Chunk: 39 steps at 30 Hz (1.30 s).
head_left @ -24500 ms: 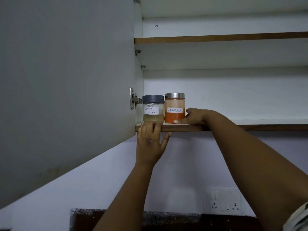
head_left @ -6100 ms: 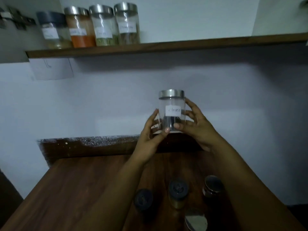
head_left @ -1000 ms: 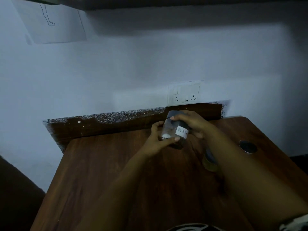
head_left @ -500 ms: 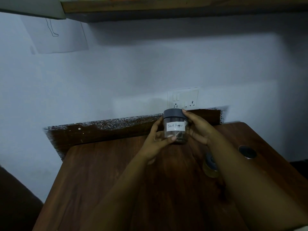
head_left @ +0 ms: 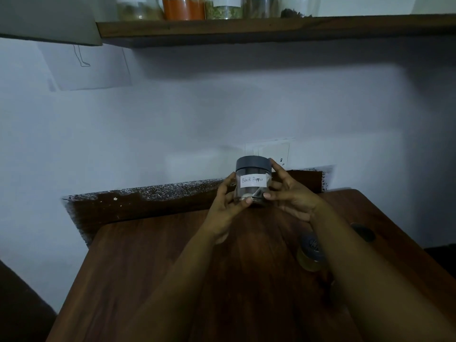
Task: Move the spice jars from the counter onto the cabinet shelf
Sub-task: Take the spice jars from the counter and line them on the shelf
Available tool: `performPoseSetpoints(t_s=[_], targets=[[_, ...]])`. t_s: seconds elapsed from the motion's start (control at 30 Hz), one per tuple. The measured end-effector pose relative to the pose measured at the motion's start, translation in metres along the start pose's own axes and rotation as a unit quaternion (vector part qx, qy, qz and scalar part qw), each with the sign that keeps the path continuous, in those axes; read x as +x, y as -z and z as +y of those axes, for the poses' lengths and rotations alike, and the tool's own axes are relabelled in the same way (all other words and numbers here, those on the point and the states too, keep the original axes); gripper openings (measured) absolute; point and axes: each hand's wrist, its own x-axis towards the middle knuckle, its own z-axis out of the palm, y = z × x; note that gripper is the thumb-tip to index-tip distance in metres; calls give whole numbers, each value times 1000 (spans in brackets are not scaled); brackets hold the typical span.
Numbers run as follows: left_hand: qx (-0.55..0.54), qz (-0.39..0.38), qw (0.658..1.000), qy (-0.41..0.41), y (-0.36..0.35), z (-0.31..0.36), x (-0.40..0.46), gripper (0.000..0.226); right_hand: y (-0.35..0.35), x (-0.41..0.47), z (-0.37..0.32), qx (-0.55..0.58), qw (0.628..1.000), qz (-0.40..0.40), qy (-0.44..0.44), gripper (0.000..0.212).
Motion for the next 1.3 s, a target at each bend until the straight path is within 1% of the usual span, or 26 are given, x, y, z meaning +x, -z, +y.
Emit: performPoseSetpoints(t_s=[0.07,0.17,0.27,0.3,0.37,0.43,0.47,0.53,0.6,0.67,0.7,0.77,0.83,0.9,1.0,1.03,1.07,1.1,1.17,1.2,1.23,1.3], targets=[[8,7,1000,-15,-7,6,3,89,-1,0,-9,-15,1000,17,2,109],[4,14,1000,-23,-19,22,13,84,-5,-1,-30,-85,995,50,7,111],[8,23,999,-44,-38,42,23,74,-7,-4,-56,-128,989,75,23,114],[20,27,998,-60,-45,49,28,70,-7,-7,-68,-138,986,86,40,117],[75,37,991,-106,-60,68,37,60,-10,-15,-97,-166,977,108,79,118],[141,51,973,-175,-74,93,51,56,-12,-23,-131,-197,966,115,122,114],[156,57,965,-201,-81,106,55,56,-14,-27,-146,-208,961,116,141,111],[147,53,946,-283,-97,137,66,56,-15,-34,-181,-225,947,113,198,107],[152,54,915,-370,-115,172,77,53,-20,-37,-217,-241,930,112,254,104],[199,54,871,-446,-133,203,92,53,-24,-39,-253,-255,913,113,297,105],[221,57,853,-468,-143,217,99,55,-24,-40,-270,-259,907,114,312,107],[236,68,840,-484,-160,235,113,58,-21,-41,-302,-278,895,119,329,106],[261,95,830,-484,-176,249,129,59,-12,-41,-331,-302,886,124,329,106],[298,109,822,-472,-189,260,145,59,2,-37,-355,-324,883,131,314,108],[329,100,831,-438,-198,268,167,55,29,-31,-381,-376,873,151,272,115],[340,114,822,-442,-197,267,172,50,39,-28,-386,-392,870,160,253,116],[357,140,803,-456,-196,263,177,42,50,-25,-391,-413,863,173,235,117],[379,173,776,-473,-193,257,182,32,60,-21,-394,-437,851,194,217,117],[449,234,708,-492,-189,244,190,16,75,-9,-399,-483,829,221,178,113],[491,257,674,-488,-188,239,194,16,78,-2,-401,-493,826,222,157,111],[523,271,651,-479,-186,235,198,20,81,5,-403,-495,829,220,142,111],[541,292,628,-477,-185,231,204,27,82,19,-408,-490,837,211,123,109]])
